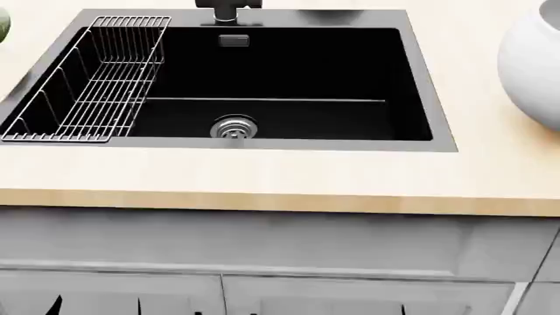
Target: There is a mixed pile of frozen fruits and vegetables on the counter. Locate all the frozen vegetables and place the items in a bowl on the counter. Take all the frozen fruits and defrost them in a running sink.
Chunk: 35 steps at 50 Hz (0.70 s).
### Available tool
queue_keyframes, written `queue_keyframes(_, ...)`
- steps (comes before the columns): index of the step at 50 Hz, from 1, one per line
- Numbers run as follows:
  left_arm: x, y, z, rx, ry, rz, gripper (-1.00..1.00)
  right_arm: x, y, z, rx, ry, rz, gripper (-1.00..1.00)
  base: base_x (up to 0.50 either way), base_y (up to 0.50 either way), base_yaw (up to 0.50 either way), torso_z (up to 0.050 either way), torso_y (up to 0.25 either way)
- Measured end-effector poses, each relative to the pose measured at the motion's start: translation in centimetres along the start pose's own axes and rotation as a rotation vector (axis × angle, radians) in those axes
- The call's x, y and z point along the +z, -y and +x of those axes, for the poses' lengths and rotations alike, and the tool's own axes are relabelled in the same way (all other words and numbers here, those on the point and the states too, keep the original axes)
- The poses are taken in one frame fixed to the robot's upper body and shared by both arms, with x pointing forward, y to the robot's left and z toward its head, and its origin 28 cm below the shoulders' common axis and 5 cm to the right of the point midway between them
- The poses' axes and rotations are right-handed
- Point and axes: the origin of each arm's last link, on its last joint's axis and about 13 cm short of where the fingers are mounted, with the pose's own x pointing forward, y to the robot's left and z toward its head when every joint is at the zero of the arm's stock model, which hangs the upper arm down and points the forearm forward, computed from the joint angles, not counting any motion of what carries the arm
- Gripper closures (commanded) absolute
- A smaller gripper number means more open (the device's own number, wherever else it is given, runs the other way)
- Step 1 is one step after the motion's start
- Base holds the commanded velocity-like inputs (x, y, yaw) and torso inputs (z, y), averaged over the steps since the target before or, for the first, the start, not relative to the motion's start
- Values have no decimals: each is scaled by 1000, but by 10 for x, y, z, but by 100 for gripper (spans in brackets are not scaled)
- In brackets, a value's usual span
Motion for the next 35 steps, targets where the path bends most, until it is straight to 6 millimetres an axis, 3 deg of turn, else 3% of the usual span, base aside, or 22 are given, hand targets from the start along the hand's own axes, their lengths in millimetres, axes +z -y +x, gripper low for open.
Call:
queue_keyframes(18, 0, 1, 1, -3, -4, 2, -100, 0, 0, 0, -9, 0, -8, -100, 0, -4, 0, 0, 0)
queue_keyframes(35, 0, 1, 3, -3, -15, 2, -100, -1, -1, 2, -24, -7, -26, -100, 0, -500, 0, 0, 0)
